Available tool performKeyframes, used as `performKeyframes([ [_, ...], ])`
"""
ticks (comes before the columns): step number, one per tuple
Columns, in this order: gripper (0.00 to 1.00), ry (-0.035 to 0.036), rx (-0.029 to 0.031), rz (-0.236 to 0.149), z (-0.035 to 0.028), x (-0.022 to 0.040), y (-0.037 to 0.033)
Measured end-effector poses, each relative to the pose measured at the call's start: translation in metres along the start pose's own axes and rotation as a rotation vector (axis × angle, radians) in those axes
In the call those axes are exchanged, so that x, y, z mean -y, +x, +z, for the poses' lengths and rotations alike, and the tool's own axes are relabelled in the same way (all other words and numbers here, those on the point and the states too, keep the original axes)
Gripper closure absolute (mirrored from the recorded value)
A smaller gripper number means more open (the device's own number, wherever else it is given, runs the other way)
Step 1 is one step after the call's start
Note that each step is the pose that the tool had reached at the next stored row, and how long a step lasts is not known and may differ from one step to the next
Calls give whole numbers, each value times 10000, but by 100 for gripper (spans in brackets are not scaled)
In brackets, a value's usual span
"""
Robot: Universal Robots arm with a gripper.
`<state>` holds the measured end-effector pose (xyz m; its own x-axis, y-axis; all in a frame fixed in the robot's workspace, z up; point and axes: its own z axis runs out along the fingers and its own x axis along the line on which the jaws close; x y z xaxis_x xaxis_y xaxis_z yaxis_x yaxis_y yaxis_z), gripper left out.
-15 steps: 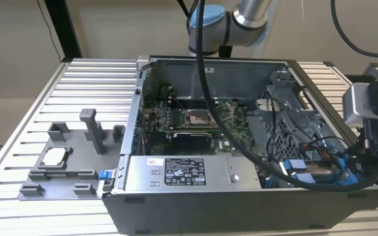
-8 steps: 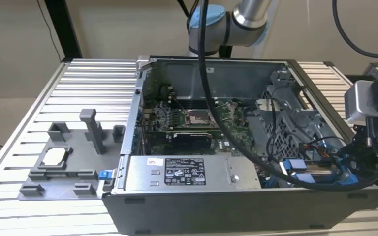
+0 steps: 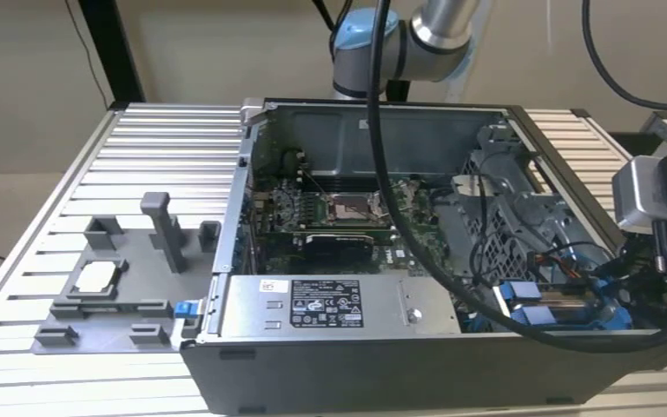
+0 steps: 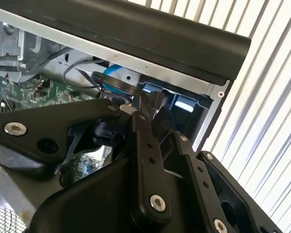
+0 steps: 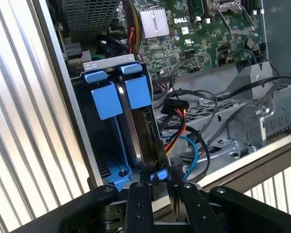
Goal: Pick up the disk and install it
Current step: 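Insert the second disk wire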
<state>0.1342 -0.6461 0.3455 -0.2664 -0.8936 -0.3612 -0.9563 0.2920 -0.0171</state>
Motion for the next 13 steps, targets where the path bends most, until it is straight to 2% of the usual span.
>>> performKeyframes([
  [3,0,-2,0,-3,-2,1,-2],
  [4,0,-7,16,0,-8,1,-6],
  [5,0,-27,85,8,-15,1,-8],
  [7,0,-110,383,46,-26,5,3],
  [10,0,-189,669,82,-47,17,39],
  [11,0,-201,713,88,-49,19,44],
  [13,0,-214,755,93,-53,22,54],
])
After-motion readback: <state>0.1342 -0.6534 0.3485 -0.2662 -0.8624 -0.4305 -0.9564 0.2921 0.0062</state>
